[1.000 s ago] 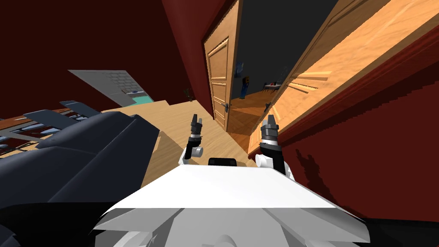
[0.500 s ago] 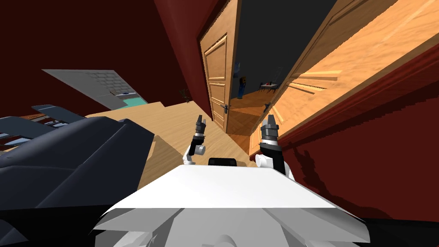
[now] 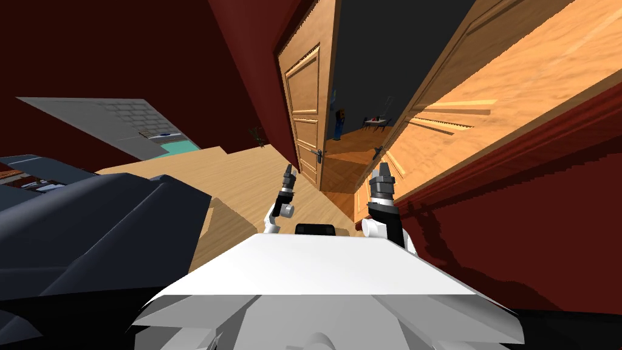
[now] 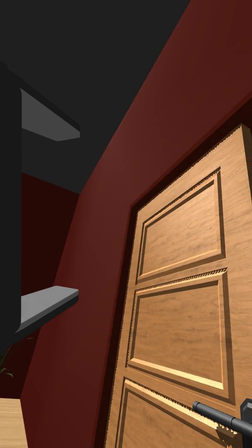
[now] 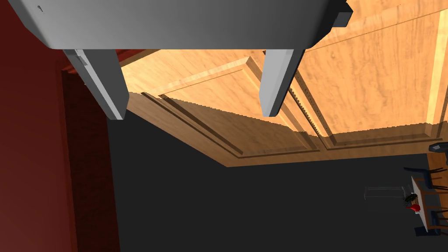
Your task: Push the door open
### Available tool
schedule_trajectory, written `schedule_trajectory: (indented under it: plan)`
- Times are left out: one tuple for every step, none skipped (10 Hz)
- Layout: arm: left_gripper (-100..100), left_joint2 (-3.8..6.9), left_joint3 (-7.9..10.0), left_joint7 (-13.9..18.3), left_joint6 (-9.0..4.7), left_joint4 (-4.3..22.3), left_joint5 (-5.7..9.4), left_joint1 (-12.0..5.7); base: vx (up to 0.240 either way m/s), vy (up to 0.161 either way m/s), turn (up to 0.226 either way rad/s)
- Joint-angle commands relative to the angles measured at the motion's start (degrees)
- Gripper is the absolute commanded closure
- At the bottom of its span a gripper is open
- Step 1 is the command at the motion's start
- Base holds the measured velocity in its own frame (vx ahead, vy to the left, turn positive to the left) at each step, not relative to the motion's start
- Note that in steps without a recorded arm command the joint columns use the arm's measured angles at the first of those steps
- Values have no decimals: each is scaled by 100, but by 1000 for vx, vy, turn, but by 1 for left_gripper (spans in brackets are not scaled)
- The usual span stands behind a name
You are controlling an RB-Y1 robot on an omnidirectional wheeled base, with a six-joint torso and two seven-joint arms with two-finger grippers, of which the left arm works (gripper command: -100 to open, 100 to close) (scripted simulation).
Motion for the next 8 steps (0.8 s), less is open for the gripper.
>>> schedule_trajectory:
  plan:
    - [-100,15,-69,15,18,198,50,-116,120,104,-82]
    - [-100,21,-99,21,26,295,73,-177,93,92,-63]
    - [-100,30,-161,32,44,492,120,-300,134,95,-109]
    - [-100,32,-193,38,52,592,145,-362,137,103,-88]
    - [-100,36,-256,51,70,793,193,-487,125,93,-132]
    - [-100,38,-288,57,79,893,217,-550,120,76,-99]
    - [-100,42,-351,69,97,1094,265,-675,138,93,-106]
    - [-100,44,-383,75,106,1194,289,-737,139,96,-103]
